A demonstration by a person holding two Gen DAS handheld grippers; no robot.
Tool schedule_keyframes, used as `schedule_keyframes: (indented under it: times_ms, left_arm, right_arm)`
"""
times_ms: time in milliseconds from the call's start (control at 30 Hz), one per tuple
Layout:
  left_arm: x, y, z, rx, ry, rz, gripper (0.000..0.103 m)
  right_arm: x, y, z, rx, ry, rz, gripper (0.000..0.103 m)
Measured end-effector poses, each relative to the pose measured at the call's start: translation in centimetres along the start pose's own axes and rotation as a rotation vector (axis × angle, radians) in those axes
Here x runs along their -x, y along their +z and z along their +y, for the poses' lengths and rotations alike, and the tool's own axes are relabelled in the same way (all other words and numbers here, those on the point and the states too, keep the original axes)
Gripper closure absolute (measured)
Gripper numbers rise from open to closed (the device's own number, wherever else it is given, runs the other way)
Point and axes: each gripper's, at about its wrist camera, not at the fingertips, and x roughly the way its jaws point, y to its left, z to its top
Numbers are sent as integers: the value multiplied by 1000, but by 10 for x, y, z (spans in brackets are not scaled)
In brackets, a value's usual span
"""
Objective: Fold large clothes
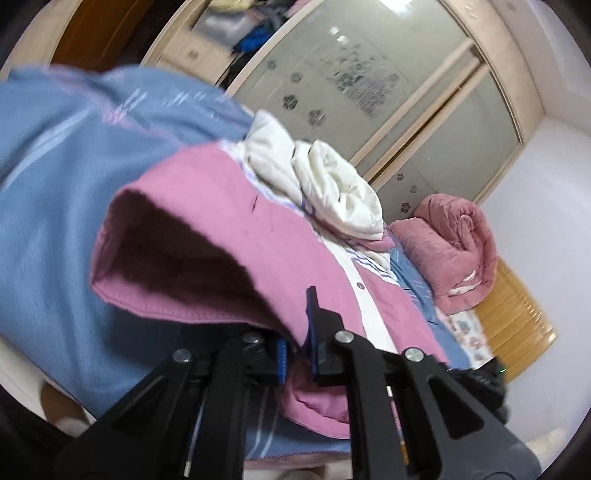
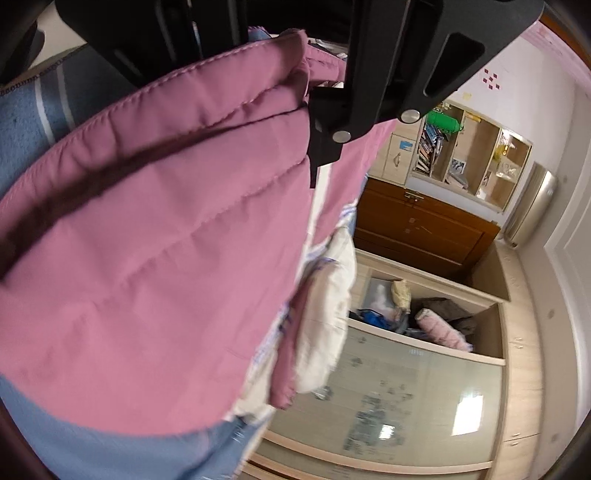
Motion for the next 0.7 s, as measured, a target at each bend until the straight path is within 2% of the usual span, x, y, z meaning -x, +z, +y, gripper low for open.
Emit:
schedule_keyframes:
  times_ms: [100,267,567,700]
  left_arm:
    - [-3,4,-9,-40,27,-12,95]
    - [5,6,-13,-78,27,-37,95]
    - [-2,21,-17,-87,-3,-56,95]
    - [-2,34,-23,-100,-27,-81,95]
  right_arm:
    - [-1,4,2,12,20,-14,97]
    - [-4,11,4,31,58,-33,97]
    - [-14,29,17,29,134,-64,97]
    - [-20,45,36,46,155,-75,97]
